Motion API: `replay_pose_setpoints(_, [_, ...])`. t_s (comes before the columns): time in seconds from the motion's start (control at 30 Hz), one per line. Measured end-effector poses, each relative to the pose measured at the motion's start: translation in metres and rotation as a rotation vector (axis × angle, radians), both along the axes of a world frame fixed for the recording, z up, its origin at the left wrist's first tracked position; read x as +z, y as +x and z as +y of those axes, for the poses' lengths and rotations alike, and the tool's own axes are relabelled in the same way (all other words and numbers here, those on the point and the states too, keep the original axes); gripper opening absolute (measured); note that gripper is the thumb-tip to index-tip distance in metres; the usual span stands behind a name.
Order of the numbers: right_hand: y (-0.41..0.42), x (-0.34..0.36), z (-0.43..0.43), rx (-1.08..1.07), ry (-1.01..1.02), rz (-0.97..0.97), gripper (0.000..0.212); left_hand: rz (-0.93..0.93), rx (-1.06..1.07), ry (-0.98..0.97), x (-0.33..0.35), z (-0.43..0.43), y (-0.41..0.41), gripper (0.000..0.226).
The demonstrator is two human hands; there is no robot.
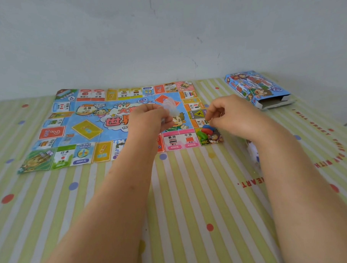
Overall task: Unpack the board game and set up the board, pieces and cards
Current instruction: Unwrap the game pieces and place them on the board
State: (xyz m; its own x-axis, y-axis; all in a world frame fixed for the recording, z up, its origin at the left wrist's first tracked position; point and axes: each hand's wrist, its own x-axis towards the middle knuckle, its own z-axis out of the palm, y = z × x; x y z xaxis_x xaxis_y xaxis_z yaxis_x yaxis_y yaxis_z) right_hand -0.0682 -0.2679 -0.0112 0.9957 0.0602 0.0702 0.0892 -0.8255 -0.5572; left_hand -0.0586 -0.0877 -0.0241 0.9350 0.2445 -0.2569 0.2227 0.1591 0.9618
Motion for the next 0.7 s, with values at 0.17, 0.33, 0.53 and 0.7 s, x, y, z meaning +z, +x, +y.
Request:
replay_pose_setpoints(0.17, [0.0, -0.003, 0.009, 0.076, -0.043, 0.061, 0.004, 0.0, -0.006, -0.001, 0.0, 0.0, 0.0, 0.015])
replay_pose_setpoints(0.33, [0.0, -0.007, 0.012, 0.101, -0.094, 0.082, 0.007, 0.001, -0.013, 0.005, 0.0, 0.0, -0.001, 0.015])
replay_pose_setpoints(0.53, [0.0, -0.006, 0.009, 0.098, -0.085, 0.084, 0.007, 0.003, -0.019, 0.008, 0.0, 0.0, 0.0, 0.014])
replay_pose_setpoints(0.7, [0.001, -0.003, 0.007, 0.034, 0.039, 0.008, 0.003, 0.0, -0.043, -0.005, -0.001, 0.001, 0.001, 0.01])
